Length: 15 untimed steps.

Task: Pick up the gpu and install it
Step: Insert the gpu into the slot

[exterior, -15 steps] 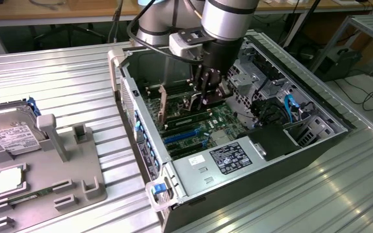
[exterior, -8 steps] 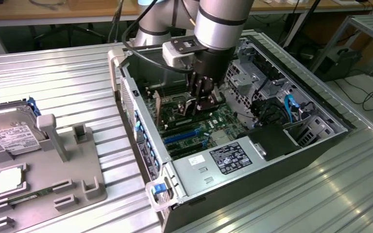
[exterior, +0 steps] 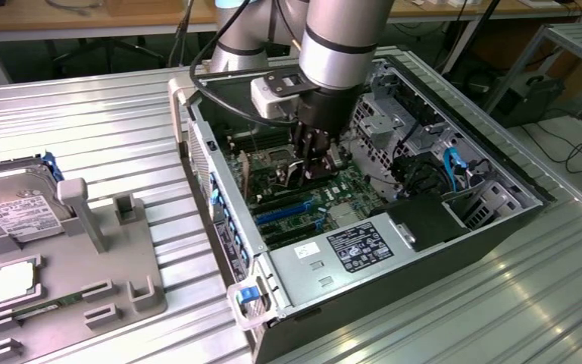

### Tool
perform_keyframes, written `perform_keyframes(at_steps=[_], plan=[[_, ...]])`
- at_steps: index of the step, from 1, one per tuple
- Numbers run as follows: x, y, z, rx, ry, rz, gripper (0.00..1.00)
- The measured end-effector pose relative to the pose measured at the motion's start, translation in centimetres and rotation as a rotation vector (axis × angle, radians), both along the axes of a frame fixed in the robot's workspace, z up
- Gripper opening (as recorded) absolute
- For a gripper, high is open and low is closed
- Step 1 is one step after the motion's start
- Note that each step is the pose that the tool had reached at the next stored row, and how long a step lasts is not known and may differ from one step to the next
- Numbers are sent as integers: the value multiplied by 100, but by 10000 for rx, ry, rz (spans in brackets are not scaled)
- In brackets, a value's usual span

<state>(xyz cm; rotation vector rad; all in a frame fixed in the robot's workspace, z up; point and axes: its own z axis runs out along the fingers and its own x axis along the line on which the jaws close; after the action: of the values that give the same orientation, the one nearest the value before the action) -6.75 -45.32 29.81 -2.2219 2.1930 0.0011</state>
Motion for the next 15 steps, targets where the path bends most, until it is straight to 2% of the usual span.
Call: perform_keyframes(at_steps=[2,5,7,10,15], plan=[[-1,0,-25,3,-39,9,27],[-2,0,-79,2,-37,-19,27],[-4,0,-99,2,18,-52,27],[-3,0,-135,1,65,-68,27],[-3,-3,-144,3,77,-68,27]])
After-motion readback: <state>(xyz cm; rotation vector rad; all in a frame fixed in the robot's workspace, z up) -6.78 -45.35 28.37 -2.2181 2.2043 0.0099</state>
